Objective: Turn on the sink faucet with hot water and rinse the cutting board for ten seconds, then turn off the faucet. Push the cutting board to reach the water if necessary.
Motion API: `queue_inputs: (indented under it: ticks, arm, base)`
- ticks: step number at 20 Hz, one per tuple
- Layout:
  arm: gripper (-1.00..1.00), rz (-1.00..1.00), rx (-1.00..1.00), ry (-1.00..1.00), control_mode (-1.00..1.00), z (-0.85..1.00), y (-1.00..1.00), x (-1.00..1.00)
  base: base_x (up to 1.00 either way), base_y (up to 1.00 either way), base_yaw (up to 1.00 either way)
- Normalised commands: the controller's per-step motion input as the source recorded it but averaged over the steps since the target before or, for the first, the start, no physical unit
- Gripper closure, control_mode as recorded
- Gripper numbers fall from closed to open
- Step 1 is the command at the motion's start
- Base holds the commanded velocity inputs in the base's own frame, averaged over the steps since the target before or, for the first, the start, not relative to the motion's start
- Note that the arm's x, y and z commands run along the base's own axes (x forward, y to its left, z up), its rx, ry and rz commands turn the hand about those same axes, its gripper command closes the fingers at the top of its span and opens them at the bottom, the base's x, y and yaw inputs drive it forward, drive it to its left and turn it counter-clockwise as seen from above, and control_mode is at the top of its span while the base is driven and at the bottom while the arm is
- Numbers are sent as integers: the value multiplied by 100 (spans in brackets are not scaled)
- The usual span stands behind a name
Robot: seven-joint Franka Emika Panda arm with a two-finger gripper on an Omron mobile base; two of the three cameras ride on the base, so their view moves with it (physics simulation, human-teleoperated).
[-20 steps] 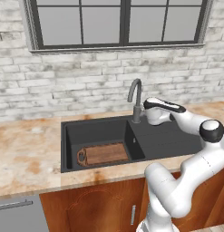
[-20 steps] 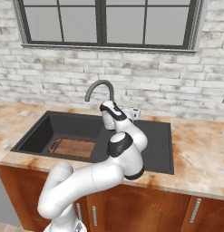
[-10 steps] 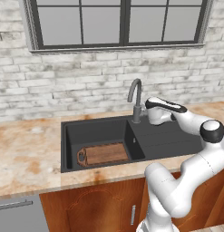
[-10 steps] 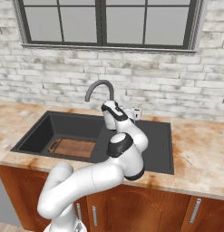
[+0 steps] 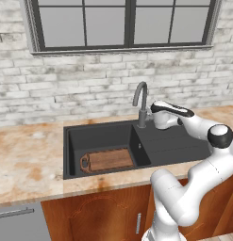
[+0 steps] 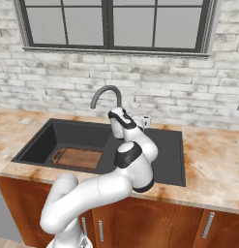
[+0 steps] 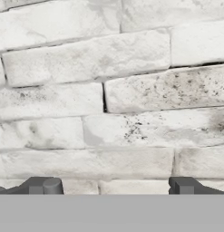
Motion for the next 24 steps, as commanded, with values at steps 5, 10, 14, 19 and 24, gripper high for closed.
queue_inputs:
  ticks: [5, 10, 14, 19, 24]
  arm:
    - [-100, 0, 0, 0, -100, 0, 0, 1]
    - [-100, 0, 0, 0, -100, 0, 0, 5]
    - [-100, 0, 0, 0, -100, 0, 0, 5]
    - [-100, 0, 0, 0, -100, 0, 0, 2]
    - [-100, 0, 0, 0, -100, 0, 0, 3]
  base:
    - [0, 0, 0]
    - [0, 0, 0]
    - [0, 0, 0]
    - [0, 0, 0]
    - [0, 0, 0]
